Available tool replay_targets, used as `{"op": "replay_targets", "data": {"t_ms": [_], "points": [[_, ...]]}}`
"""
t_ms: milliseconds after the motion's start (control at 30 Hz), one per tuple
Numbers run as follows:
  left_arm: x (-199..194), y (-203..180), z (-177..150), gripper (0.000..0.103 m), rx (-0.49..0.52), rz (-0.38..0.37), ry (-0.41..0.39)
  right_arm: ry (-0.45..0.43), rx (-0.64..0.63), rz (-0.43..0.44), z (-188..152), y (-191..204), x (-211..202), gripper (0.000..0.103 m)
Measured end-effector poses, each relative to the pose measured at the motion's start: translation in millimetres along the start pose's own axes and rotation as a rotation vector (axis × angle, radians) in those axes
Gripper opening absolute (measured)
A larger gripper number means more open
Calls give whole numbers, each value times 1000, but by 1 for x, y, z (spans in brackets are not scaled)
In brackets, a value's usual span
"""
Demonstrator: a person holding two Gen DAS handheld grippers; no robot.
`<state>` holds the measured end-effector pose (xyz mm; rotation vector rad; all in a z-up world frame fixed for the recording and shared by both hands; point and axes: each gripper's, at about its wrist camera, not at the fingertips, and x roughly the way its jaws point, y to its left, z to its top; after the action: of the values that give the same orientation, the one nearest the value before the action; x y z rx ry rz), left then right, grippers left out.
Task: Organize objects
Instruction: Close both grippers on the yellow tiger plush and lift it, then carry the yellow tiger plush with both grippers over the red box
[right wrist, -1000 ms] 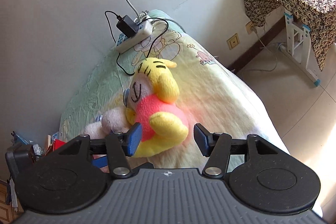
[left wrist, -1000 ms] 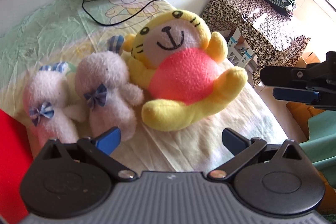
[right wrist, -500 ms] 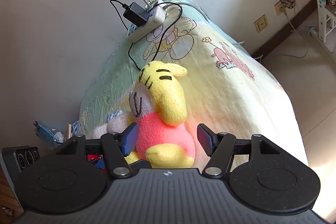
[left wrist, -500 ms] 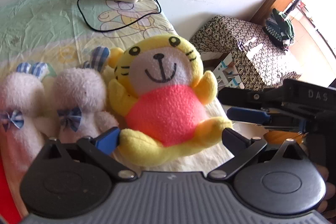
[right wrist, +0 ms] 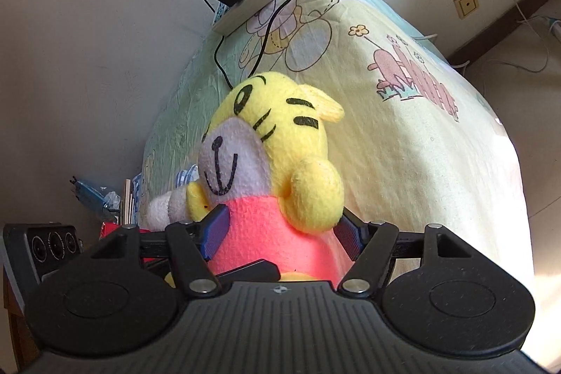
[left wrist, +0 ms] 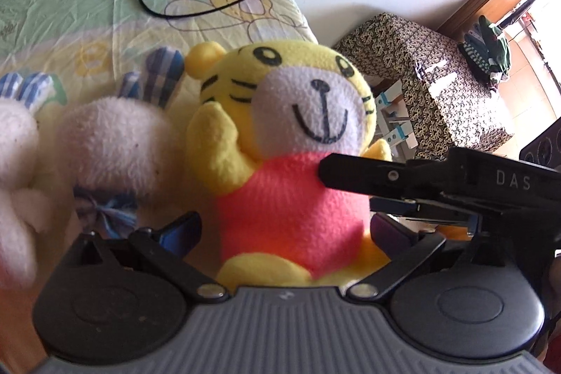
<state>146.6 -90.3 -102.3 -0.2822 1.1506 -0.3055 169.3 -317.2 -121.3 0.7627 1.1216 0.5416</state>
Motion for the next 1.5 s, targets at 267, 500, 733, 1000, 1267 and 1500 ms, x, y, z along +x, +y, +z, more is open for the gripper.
{"op": "replay_targets", "data": {"t_ms": [267,500,733,1000,1267,1500], "points": [[10,-6,6,93,35,-3,0,28,20,52,3,-4,8,65],[2,-11,3,89,48,-19,-3,19,-48,55,-6,10,-7,57],[-13,-27,-16,89,92,-22,-16,17,-77,37,-25,16,-29,57],[-27,-43,-46,89,147,-3,-28,12,-81,10,-52,23,-45,57],[-49,-43,-71,89,183,-23,-38,-15,-108,-30,-84,45,-54,57],[-70,-28,-93,89,228,-51,-33,-59,-92,-64,-123,67,-53,58]]}}
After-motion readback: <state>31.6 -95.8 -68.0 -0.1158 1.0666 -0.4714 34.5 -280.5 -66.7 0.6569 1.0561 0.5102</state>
